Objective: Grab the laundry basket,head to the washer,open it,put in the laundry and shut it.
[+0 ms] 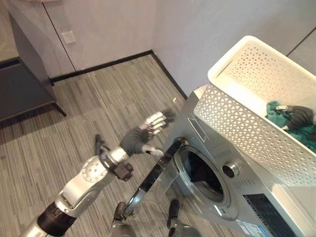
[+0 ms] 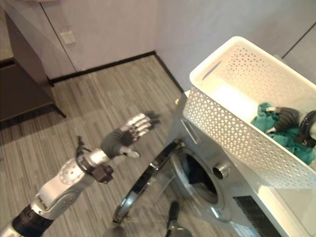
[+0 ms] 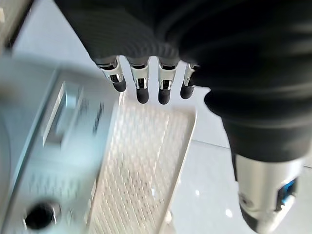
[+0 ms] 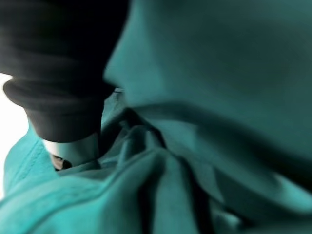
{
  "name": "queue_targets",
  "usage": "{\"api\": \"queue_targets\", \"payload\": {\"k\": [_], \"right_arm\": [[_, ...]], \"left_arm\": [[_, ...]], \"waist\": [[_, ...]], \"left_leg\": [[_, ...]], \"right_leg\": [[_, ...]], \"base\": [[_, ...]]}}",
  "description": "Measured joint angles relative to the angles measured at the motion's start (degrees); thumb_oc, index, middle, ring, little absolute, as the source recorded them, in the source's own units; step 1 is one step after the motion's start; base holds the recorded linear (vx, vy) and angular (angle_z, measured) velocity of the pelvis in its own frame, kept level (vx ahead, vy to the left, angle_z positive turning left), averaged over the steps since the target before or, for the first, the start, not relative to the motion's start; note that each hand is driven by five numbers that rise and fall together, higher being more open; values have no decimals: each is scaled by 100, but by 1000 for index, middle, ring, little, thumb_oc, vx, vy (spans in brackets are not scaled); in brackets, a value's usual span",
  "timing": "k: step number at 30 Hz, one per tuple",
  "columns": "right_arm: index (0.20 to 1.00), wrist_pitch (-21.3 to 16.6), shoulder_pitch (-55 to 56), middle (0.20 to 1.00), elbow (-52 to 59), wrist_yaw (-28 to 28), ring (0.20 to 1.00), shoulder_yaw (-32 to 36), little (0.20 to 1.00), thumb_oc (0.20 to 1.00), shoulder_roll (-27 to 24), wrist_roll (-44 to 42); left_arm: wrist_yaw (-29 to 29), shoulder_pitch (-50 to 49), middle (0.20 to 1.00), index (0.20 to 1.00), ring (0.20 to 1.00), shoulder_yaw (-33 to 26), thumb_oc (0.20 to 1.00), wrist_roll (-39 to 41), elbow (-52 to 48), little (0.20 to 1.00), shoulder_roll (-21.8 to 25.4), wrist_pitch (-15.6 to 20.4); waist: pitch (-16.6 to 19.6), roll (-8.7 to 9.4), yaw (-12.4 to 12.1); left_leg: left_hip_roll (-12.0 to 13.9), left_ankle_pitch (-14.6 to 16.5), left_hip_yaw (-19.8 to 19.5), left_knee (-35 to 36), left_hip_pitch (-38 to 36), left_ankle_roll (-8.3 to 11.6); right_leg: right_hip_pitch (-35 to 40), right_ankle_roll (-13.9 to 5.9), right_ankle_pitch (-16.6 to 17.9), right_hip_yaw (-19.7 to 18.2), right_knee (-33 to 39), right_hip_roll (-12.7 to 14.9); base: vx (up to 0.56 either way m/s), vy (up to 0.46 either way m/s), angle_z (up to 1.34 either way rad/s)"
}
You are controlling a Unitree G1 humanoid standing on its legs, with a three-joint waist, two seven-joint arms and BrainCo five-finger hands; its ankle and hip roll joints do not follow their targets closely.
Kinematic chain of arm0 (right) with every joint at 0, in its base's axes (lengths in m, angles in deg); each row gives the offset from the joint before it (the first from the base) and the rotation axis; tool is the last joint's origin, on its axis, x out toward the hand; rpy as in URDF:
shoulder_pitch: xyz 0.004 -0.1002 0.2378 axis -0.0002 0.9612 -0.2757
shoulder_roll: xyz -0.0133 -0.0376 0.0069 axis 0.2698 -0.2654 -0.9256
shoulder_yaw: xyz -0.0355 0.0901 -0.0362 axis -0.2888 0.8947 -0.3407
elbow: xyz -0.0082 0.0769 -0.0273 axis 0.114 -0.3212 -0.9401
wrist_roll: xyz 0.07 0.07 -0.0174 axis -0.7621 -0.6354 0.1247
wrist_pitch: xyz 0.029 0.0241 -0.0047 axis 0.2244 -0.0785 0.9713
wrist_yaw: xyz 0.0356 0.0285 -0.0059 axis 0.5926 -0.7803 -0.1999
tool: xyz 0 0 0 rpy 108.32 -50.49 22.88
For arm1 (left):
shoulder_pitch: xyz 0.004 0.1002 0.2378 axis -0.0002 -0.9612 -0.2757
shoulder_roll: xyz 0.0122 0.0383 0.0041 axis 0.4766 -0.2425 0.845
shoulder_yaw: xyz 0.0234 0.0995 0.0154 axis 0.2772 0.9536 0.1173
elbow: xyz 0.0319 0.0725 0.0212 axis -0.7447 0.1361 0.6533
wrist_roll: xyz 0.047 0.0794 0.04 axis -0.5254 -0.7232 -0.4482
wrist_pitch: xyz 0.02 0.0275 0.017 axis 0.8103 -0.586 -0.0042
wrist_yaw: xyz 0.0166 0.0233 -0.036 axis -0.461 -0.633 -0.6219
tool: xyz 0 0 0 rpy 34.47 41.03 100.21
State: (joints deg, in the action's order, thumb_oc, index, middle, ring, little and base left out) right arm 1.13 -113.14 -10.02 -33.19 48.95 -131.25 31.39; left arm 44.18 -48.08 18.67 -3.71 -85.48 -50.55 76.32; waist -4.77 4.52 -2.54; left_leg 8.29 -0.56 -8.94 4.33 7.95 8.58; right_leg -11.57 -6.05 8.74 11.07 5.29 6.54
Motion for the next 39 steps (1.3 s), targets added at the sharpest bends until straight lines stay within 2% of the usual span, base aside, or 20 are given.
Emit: {"api": "queue_targets", "payload": {"k": [3,7,14,16,19,21,26,32,34,36,39], "right_arm": [[918,-9,-80,918,6,-7,918,5,918,918,120,46],[918,-21,-225,918,-92,5,918,-48,918,918,250,179],[915,13,-325,915,-230,8,915,-189,915,915,390,430],[909,25,-360,909,-221,6,909,-227,909,909,410,430],[909,90,-524,909,-176,0,909,-354,909,909,455,433],[912,97,-543,912,-158,-2,912,-394,912,912,471,438],[909,109,-472,909,-164,-83,909,-217,909,909,504,475],[912,181,-390,912,-109,-117,912,-112,912,912,505,666],[909,249,-381,909,9,-121,909,-107,909,909,513,666],[903,337,-283,903,349,-130,903,57,903,903,533,666],[909,430,-147,909,838,-254,909,222,909,909,545,646]], "left_arm": [[7,71,1000,1000,1000,228,1000,183,305,1000,-429,-158],[10,123,1000,1000,1000,396,1000,395,409,1000,-524,-263],[44,49,1000,1000,1000,975,1000,894,1029,1000,-594,-664],[35,-59,1000,1000,1000,1098,1000,1008,1332,1000,-565,-800],[53,-102,1000,1000,1000,1314,1000,934,1562,1000,-386,-912],[94,-230,1000,1000,1000,1288,1000,668,1574,1000,-340,-918],[314,-1074,1000,1000,1000,811,1000,-632,1985,1000,-397,-963],[715,-1323,1000,1000,1000,690,1000,-1415,2076,1000,-434,-1010],[905,-1193,1000,1000,1000,693,1000,-1765,2560,1000,-667,-1092],[988,-989,1000,1000,1000,731,1000,-2322,3456,1000,-1142,-1165],[670,-601,1000,1000,1000,704,1000,-2854,4337,1000,-1758,-1171]], "waist": [[194,-219,76],[358,-438,123],[398,-456,250],[398,-456,350],[397,-463,359],[403,-473,357],[408,-466,339],[420,-447,330],[427,-439,339],[444,-417,406],[463,-371,544]], "left_leg": [[-39,16,35,9,-57,-34],[-39,31,181,82,-218,-60],[-49,73,345,90,-401,-118],[-49,75,352,90,-399,-123],[-49,82,470,91,-450,-134],[-48,94,503,94,-483,-150],[-30,112,569,95,-488,-164],[-7,115,575,97,-472,-161],[6,119,578,98,-461,-160],[25,117,580,97,-392,-155],[44,79,529,96,-219,-103]], "right_leg": [[37,-17,9,-37,-23,37],[92,-25,7,-157,-22,37],[159,-39,6,-317,25,34],[154,-40,6,-325,26,32],[141,-36,26,-433,26,20],[151,-37,26,-461,25,16],[121,-35,25,-524,26,-8],[101,-26,27,-532,27,-34],[85,-17,19,-533,27,-46],[7,-3,12,-538,26,-69],[-137,24,49,-487,11,-85]], "base": [[2,15,-7],[-8,24,-15],[10,1,-11],[10,-10,-3],[13,-7,-15],[14,0,-12],[6,-6,-5],[2,-2,-1],[0,0,0],[0,0,0],[-60,-19,5]]}}
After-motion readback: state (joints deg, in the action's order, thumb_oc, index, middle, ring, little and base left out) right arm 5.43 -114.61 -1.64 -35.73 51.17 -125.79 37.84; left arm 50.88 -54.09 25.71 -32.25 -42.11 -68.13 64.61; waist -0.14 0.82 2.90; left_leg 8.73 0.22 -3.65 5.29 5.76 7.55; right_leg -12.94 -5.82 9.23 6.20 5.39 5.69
